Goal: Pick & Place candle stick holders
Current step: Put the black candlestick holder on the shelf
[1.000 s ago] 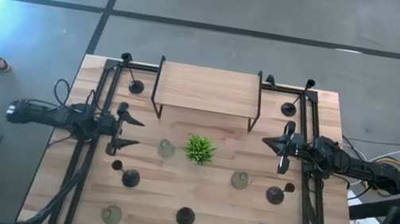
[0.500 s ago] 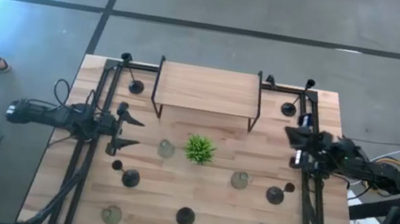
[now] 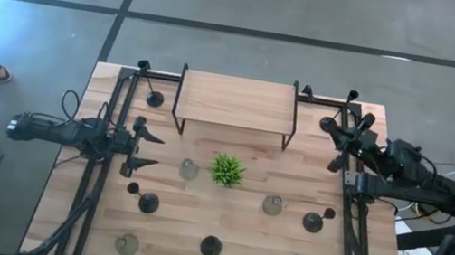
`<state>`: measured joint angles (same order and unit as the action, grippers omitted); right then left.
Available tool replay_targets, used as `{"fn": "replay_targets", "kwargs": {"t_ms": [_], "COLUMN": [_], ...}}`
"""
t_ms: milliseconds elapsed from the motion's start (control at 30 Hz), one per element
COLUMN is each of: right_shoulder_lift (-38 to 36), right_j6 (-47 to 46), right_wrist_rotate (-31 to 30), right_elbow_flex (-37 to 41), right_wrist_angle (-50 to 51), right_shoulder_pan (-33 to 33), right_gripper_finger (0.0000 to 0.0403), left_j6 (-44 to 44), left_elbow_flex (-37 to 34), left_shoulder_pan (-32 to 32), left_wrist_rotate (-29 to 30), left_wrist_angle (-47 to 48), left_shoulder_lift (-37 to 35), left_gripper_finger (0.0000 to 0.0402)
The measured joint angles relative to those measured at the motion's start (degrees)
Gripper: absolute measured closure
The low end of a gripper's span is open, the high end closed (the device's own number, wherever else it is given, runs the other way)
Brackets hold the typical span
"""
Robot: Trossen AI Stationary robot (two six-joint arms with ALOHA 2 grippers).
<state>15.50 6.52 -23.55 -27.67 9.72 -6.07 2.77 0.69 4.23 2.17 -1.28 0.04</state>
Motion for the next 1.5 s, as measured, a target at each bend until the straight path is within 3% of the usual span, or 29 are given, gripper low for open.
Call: {"fn": "replay_targets", "kwargs": {"t_ms": [100, 267, 400, 533, 767, 1033, 1167, 1333, 1500], "right_shoulder_lift": [4.8, 11.1, 13.8, 14.5, 14.5, 14.6, 14.5, 14.7, 14.7], "right_j6": [-4.6, -16.0, -23.7, -31.1, -34.1, -31.7, -25.0, -19.4, -18.7], "right_wrist_rotate": [-3.5, -18.7, -30.9, -36.1, -35.0, -28.8, -28.4, -26.3, -25.6], "right_elbow_flex": [-3.5, -3.0, 1.2, 4.2, 4.9, 5.4, 9.1, 15.4, 17.9], "right_wrist_angle": [7.6, 17.3, 18.4, 18.5, 18.4, 17.5, 7.1, -9.2, -12.1], "right_shoulder_pan": [0.1, 0.0, 0.0, 0.0, -3.9, -13.5, -16.3, -21.0, -26.9], "right_gripper_finger": [0.0394, 0.0394, 0.0394, 0.0394, 0.0385, 0.0291, 0.0254, 0.0239, 0.0245], "left_j6": [0.0, 0.0, 0.0, 0.0, 0.0, 0.0, 0.0, 0.0, 0.0], "left_elbow_flex": [0.0, 0.0, 0.0, 0.0, 0.0, 0.0, 0.0, 0.0, 0.0], "left_shoulder_pan": [0.0, 0.0, 0.0, 0.0, 0.0, 0.1, 0.1, 0.0, 0.0], "left_wrist_rotate": [0.0, 0.0, 0.0, 0.0, 0.0, 0.0, 0.0, 0.0, 0.0], "left_wrist_angle": [0.0, 0.0, 0.0, 0.0, 0.0, 0.0, 0.0, 0.0, 0.0], "left_shoulder_lift": [0.0, 0.0, 0.0, 0.0, 0.0, 0.0, 0.0, 0.0, 0.0], "left_gripper_finger": [0.0101, 0.0101, 0.0101, 0.0101, 0.0101, 0.0101, 0.0101, 0.0101, 0.0101]}}
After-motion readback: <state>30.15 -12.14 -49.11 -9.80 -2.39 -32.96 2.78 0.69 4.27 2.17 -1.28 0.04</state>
